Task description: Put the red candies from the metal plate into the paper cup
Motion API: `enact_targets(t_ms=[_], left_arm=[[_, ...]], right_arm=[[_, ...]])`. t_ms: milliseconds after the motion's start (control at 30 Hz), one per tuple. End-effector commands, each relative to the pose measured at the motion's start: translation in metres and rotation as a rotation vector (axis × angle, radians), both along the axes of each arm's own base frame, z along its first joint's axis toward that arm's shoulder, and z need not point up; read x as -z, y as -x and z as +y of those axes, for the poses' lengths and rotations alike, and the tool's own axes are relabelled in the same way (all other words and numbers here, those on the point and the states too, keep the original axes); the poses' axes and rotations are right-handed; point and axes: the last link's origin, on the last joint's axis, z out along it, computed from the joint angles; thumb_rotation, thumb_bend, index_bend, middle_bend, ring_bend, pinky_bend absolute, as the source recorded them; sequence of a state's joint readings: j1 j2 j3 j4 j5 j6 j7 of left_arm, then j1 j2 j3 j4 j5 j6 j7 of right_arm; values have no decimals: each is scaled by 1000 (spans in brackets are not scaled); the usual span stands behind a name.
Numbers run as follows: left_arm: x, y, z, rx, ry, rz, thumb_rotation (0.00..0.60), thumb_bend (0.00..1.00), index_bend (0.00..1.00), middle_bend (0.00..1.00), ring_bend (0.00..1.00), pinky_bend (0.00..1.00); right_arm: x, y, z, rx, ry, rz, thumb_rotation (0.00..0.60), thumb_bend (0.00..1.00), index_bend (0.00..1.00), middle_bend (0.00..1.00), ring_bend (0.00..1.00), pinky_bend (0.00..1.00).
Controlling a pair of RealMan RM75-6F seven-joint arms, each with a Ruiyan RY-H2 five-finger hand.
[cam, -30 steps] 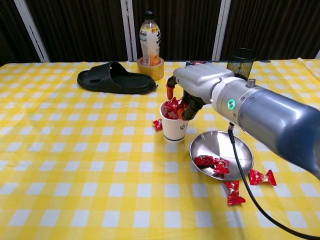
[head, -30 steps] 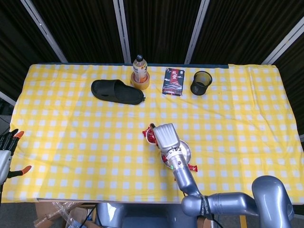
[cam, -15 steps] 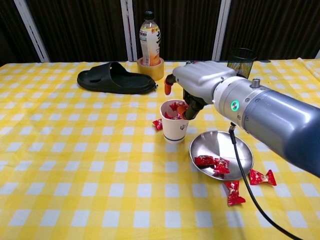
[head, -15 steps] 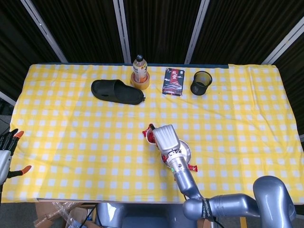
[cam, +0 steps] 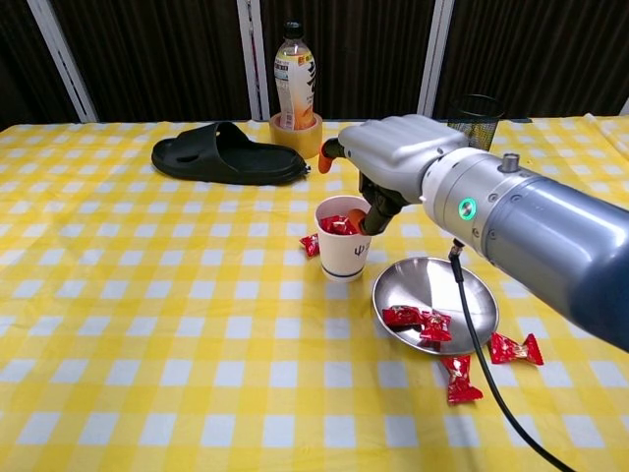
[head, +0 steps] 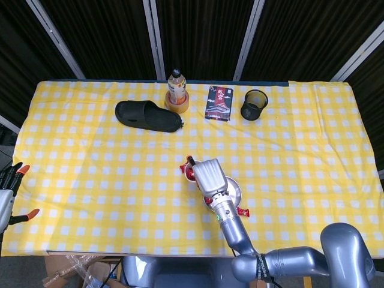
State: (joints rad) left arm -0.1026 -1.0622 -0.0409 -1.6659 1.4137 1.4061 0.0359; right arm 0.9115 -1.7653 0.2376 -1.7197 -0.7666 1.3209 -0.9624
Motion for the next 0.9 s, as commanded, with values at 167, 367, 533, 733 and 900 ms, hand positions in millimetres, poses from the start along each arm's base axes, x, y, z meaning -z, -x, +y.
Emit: enact_targets(t_ms=[167, 367, 533, 733, 900], left_arm=[[0, 0, 0, 1, -1, 1, 600, 48, 5, 0, 0, 0], [0, -1, -1, 0, -3, 3, 600, 47, 6, 0, 0, 0], [0, -1, -2, -1, -5, 2, 600, 48, 8, 0, 0, 0], [0, 0, -2, -2, -4, -1, 600, 48, 8, 0, 0, 0], [0, 0, -2, -5, 0, -3, 600, 48, 8, 0, 0, 0]], right_arm=[[-8, 6, 16, -13, -27, -21, 600, 499, 222, 855, 922, 978], [-11, 4, 35, -32, -72, -53, 600, 497, 222, 855, 922, 978], [-11, 2, 54, -54, -127, -61, 600, 498, 222, 855, 923, 978], [-8, 2, 55, -50, -133, -25, 600, 495, 212, 855, 923, 978], [-6, 1, 45, -10, -123, 2, 600, 406, 38, 855, 923, 978]])
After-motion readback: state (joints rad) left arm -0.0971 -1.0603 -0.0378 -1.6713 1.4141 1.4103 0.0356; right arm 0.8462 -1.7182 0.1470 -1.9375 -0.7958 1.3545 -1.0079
